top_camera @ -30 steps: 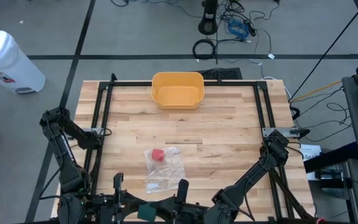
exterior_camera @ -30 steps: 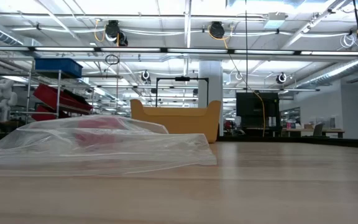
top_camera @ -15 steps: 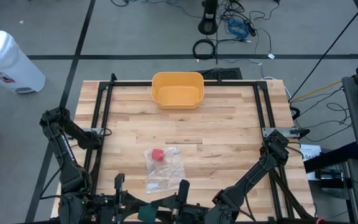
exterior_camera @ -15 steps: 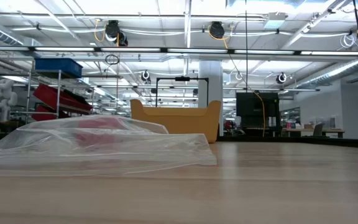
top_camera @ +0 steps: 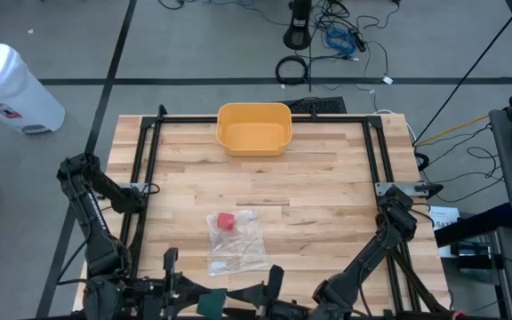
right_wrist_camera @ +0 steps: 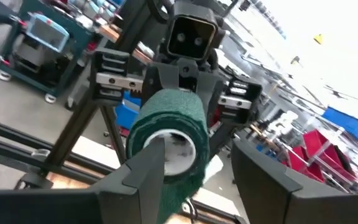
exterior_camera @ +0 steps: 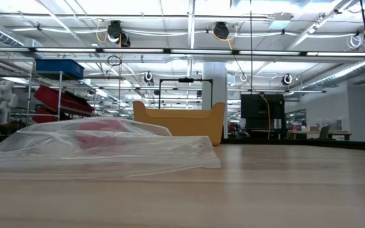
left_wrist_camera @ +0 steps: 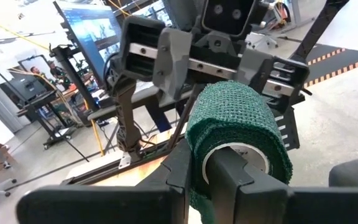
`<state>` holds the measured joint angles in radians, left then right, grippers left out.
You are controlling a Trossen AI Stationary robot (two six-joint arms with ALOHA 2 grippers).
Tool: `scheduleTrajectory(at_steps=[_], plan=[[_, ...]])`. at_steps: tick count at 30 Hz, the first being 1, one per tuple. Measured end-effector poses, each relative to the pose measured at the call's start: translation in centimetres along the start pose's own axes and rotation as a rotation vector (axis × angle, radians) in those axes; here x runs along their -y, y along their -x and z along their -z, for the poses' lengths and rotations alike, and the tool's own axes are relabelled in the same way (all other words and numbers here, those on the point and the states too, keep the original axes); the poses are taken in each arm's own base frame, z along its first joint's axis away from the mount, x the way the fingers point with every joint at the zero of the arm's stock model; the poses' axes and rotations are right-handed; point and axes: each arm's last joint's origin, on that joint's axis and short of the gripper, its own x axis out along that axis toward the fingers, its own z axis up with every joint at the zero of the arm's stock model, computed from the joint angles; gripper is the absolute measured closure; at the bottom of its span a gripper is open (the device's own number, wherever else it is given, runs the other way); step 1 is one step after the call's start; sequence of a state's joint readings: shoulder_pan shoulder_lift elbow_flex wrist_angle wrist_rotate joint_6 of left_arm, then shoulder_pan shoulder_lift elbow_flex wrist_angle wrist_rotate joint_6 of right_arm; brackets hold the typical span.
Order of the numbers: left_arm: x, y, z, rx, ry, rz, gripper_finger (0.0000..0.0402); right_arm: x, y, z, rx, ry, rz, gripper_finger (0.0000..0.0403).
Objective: Roll bandage
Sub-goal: Roll the green bandage
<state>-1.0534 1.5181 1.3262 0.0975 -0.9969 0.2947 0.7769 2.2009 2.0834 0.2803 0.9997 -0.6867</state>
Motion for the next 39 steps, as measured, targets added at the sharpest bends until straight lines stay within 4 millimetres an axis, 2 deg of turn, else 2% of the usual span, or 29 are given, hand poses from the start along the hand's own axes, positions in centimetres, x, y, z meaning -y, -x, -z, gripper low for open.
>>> scheduleTrajectory(at_steps=[7,14,18,24,27,35,39], plan=[[-0.1,0.0,0.0,-0.009,-0.001,-0.028,0.0360,-0.8,2.2,-0.6,-0.073,0.043,0.073,0.0231],[-0.2,0.0,0.0,-0.011,-0.001,-0.048,0.0360,-2.4,4.5,-0.5,-0.121,0.007,0.040,0.0231],[-0.2,0.0,-0.1,-0.008,0.012,-0.065,0.0360,-3.2,4.7,1.0,-0.183,-0.042,-0.003,0.0231],[-0.4,0.0,-0.5,0.015,0.058,-0.075,0.0360,-3.3,3.9,4.2,-0.329,0.019,-0.106,0.0231],[-0.4,0.0,-0.6,0.019,0.067,-0.077,0.0360,-3.1,3.3,5.0,-0.356,0.121,-0.111,0.0231],[-0.5,0.0,-0.6,0.015,0.073,-0.095,0.0360,-2.8,2.3,5.5,-0.340,0.586,-0.178,0.0231],[-0.5,0.0,-0.6,0.019,0.082,-0.101,0.0360,-3.8,1.6,6.8,-0.341,0.887,-0.228,0.0232]])
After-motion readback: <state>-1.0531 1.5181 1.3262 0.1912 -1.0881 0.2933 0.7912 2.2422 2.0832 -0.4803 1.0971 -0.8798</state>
